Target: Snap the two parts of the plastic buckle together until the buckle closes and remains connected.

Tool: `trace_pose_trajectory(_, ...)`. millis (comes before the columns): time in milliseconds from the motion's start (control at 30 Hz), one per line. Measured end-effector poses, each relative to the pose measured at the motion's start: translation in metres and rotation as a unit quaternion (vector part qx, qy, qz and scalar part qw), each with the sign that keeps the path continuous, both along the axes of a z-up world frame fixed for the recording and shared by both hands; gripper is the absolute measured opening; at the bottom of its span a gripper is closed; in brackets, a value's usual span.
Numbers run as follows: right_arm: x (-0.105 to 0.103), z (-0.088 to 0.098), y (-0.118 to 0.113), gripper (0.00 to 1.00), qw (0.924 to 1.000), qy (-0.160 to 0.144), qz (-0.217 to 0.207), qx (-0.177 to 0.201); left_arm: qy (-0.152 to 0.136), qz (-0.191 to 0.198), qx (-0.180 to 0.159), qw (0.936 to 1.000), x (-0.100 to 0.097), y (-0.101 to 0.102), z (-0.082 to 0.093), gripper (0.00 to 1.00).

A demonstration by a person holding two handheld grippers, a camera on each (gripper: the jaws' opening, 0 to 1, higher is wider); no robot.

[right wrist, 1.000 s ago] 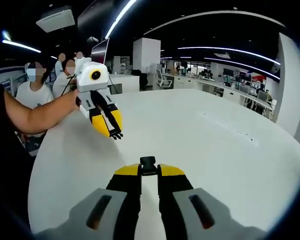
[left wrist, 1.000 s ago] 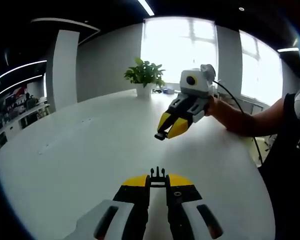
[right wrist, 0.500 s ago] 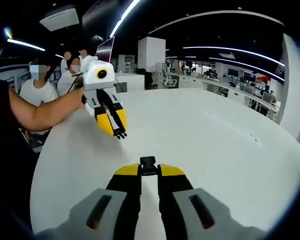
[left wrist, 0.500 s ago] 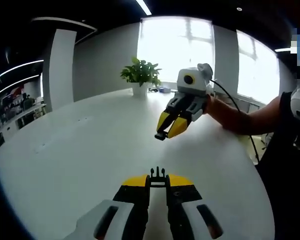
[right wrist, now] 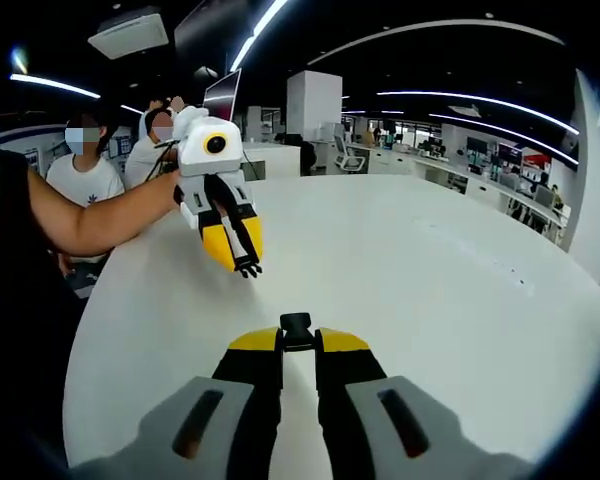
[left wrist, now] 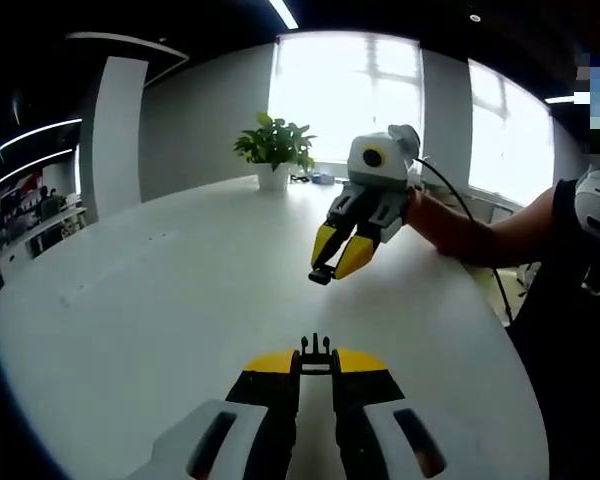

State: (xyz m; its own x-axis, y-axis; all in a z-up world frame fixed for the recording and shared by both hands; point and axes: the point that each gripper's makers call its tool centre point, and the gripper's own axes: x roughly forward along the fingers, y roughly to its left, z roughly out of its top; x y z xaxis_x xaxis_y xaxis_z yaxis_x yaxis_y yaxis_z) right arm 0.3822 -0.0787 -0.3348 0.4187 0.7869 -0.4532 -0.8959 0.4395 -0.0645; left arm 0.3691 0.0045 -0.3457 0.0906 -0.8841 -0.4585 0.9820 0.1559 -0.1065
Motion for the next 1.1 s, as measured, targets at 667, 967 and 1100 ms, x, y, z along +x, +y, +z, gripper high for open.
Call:
trace_pose_trajectory(667, -0.008, -0.006, 0.004, 0.10, 0.9998, 0.008, 0.018, -0.003, 0.008, -0.016, 0.005, 0.9998, -0.004, 0.001, -0.008, 0.10)
trace_pose_trajectory(967, -0.015, -0.011, 0.009, 0.10, 0.9990, 0.021, 0.039, 0.000, 0.006, -0.027, -0.003, 0.9996, -0.008, 0.000, -0.005, 0.10)
trace_pose_trajectory(1100, -0.019, -0.011, 0.011, 0.10, 0.9985, 0.025, 0.049, 0.003, 0.007, -0.030, -0.002, 0.9995, -0.009, 0.001, -0.007, 0.10)
